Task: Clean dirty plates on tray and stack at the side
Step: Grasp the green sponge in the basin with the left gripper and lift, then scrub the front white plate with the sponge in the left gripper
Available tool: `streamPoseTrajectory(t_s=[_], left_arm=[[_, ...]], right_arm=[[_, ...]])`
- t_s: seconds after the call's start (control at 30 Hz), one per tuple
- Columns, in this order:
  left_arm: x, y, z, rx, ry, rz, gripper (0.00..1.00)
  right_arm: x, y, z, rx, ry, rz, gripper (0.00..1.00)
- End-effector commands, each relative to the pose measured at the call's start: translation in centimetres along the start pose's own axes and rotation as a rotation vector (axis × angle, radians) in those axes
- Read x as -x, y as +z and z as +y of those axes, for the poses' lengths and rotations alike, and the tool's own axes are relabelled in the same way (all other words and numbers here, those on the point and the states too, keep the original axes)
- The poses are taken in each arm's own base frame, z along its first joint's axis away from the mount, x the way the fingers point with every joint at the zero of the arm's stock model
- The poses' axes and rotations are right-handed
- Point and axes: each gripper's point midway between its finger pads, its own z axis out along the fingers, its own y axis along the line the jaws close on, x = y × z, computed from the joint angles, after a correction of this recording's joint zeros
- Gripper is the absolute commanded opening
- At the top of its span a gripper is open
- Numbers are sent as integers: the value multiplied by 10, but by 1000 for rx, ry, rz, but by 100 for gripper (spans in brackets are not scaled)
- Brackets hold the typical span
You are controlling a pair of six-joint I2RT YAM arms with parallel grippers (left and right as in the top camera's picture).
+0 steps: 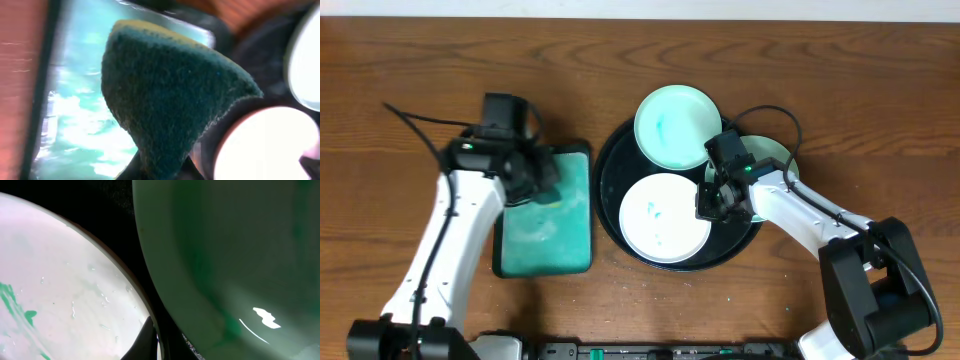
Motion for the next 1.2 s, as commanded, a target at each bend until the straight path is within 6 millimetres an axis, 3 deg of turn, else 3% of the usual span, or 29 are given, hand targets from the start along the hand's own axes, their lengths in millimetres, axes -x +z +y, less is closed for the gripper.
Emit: streamPoseTrajectory(t_s=[0.0, 0.2, 0.27, 0.37, 0.5, 0.57, 0.7, 0.9, 1.07, 1.17], left_arm=[[-32, 23, -43, -111, 20, 92, 7], [-69, 62, -104, -178, 118, 141, 7], [-97, 80, -148, -292, 173, 210, 7], [-124, 100, -174, -327, 183, 266, 7], [-149, 127, -169, -250, 144, 325, 7], [-147, 140, -157, -182, 121, 308, 7], [-123, 147, -121, -5, 69, 213, 7], [-78, 132, -73, 238, 51, 90, 7], [-80, 133, -81, 196, 73, 114, 7], [-104, 138, -114, 34, 91, 233, 7]], right_arm=[[11, 4, -19, -103, 47, -55, 1], [11, 4, -18, -103, 47, -54, 1], [10, 4, -19, -103, 47, -54, 1], [10, 4, -19, -105, 47, -52, 1], [10, 4, -19, -105, 47, -51, 1], [10, 4, -19, -106, 47, -51, 1], [10, 4, -19, -106, 47, -51, 1], [10, 4, -19, -105, 47, -51, 1], [10, 4, -19, -105, 47, -51, 1], [10, 4, -19, -105, 47, -51, 1]])
